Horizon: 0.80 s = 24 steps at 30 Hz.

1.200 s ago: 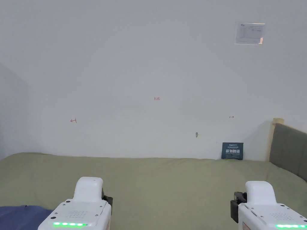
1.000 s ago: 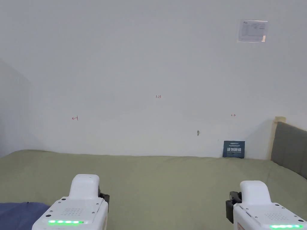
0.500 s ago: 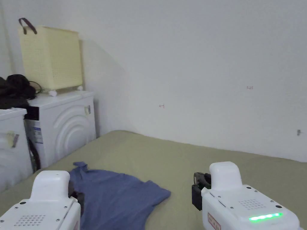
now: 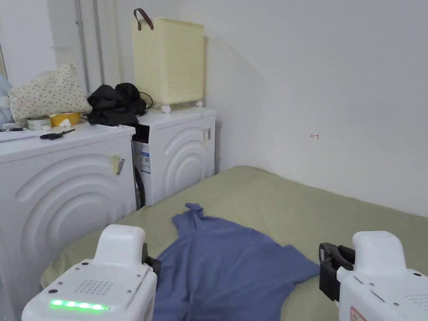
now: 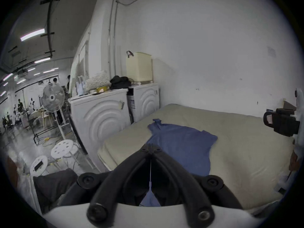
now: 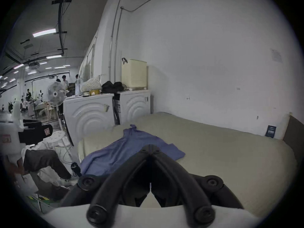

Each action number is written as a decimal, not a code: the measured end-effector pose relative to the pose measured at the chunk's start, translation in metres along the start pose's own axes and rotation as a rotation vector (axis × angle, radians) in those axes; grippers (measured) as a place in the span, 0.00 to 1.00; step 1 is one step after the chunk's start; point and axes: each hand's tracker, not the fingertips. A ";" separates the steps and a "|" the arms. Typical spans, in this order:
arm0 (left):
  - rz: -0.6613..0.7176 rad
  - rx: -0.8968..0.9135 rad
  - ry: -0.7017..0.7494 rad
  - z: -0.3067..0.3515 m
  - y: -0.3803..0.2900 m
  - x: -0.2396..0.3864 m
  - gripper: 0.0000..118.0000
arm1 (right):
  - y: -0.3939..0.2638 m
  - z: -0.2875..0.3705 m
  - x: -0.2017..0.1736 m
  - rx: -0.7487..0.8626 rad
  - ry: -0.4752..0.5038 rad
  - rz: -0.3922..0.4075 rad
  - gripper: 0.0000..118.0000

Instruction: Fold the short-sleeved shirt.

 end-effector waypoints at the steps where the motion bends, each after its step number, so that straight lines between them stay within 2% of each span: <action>1: -0.026 -0.025 -0.043 -0.014 0.006 0.007 0.00 | -0.001 0.001 0.009 -0.010 -0.026 0.010 0.00; 5: -0.076 -0.123 -0.192 -0.097 0.039 0.040 0.00 | -0.007 0.007 0.049 -0.090 -0.162 0.068 0.00; 7: -0.111 -0.204 -0.301 -0.147 0.058 0.063 0.00 | -0.015 0.013 0.072 -0.137 -0.214 0.046 0.00; 8: -0.069 -0.259 -0.387 -0.177 0.068 0.076 0.01 | -0.020 0.017 0.084 -0.149 -0.229 0.039 0.00; 10: -0.080 -0.363 -0.522 -0.231 0.080 0.104 0.03 | -0.033 0.023 0.107 -0.168 -0.244 0.028 0.00; 11: -0.063 -0.385 -0.569 -0.259 0.085 0.118 0.24 | -0.041 0.026 0.120 -0.194 -0.244 0.014 0.00; 13: -0.056 -0.516 -0.675 -0.320 0.081 0.146 1.00 | -0.056 0.030 0.142 -0.276 -0.273 -0.005 0.00; 14: -0.018 -0.495 -0.775 -0.349 0.074 0.153 0.95 | -0.064 0.032 0.153 -0.316 -0.302 0.001 0.00; 15: 0.013 -0.565 -0.788 -0.358 0.061 0.166 0.95 | -0.072 0.034 0.163 -0.349 -0.326 -0.004 0.00; 17: -0.048 -0.644 -0.708 -0.397 0.035 0.191 0.95 | -0.085 0.040 0.182 -0.372 -0.377 -0.030 0.00; 20: -0.224 -0.719 -0.517 -0.441 -0.001 0.223 0.95 | -0.100 0.046 0.207 -0.412 -0.402 -0.086 0.00; 22: -0.270 -0.776 -0.494 -0.459 -0.028 0.230 0.95 | -0.107 0.048 0.216 -0.437 -0.420 -0.074 0.00; 24: -0.241 -0.853 -0.522 -0.472 -0.059 0.232 0.95 | -0.116 0.049 0.222 -0.448 -0.427 -0.072 0.00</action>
